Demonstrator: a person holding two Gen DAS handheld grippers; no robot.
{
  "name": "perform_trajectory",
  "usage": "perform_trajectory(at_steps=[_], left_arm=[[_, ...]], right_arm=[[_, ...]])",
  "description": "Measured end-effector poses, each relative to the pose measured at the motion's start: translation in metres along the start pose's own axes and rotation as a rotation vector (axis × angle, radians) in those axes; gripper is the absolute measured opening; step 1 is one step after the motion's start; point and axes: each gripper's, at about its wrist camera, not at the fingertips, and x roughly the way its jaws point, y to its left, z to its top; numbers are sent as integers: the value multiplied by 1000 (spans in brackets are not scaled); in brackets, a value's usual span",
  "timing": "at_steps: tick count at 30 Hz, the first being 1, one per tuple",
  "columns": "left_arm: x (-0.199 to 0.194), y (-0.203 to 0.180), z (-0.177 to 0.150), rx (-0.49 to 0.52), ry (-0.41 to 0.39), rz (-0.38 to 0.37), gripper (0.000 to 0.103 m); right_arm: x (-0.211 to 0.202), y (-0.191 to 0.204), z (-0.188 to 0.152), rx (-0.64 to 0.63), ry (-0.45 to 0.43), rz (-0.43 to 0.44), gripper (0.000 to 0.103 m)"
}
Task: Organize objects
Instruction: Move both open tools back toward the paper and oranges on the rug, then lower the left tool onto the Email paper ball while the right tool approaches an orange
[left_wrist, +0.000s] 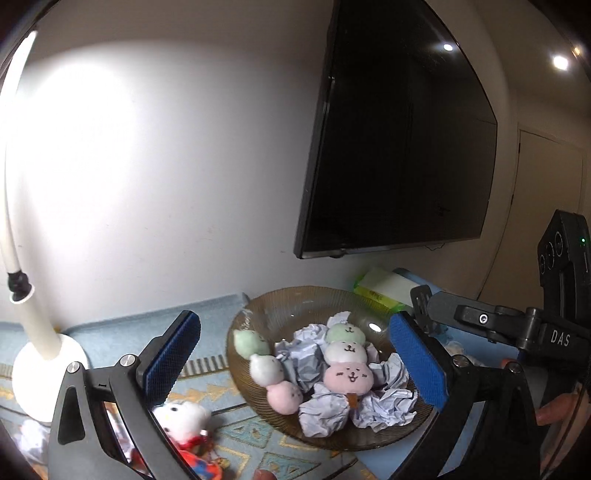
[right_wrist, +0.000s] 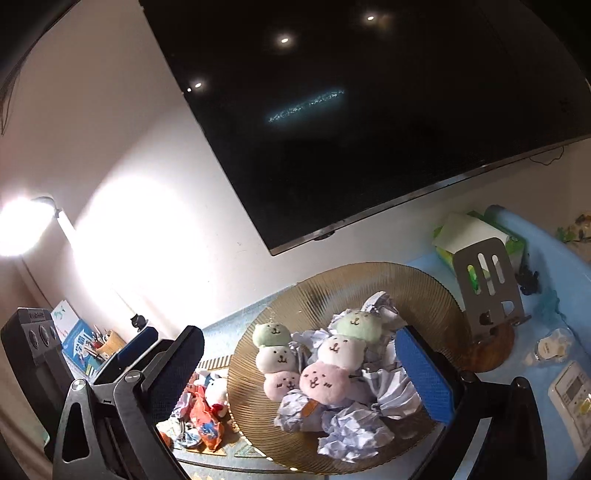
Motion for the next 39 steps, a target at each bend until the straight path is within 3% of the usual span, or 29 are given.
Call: perform_trajectory(at_steps=[5, 8, 11, 14, 17, 20, 23, 24, 29, 39], left_arm=[[-46, 61, 28, 7, 10, 138, 103], [-69, 110, 20, -7, 96, 225, 103], [-77, 166, -14, -50, 223, 299, 103], [-80, 214, -63, -93, 343, 318, 103], [-75, 242, -104, -103, 443, 328, 103], [-60, 257, -126, -124, 521, 350, 102], [-56, 259, -123, -93, 514, 349, 103], [-50, 260, -126, -88, 548, 345, 103], [-42, 260, -128, -80, 537, 336, 103], [-41, 261, -133, -80, 537, 336, 103]], right_arm=[[-6, 55, -3, -64, 6, 25, 103], [2, 94, -21, -100, 31, 75, 103], [24, 134, -57, -144, 105, 132, 103], [55, 173, -110, -234, 227, 164, 103], [88, 204, -174, -414, 373, 106, 103], [110, 223, -221, -536, 472, 73, 103], [138, 235, -239, -570, 529, 16, 103], [143, 239, -239, -588, 506, -4, 103], [170, 248, -229, -560, 505, -15, 103], [173, 249, -229, -560, 505, -15, 103]])
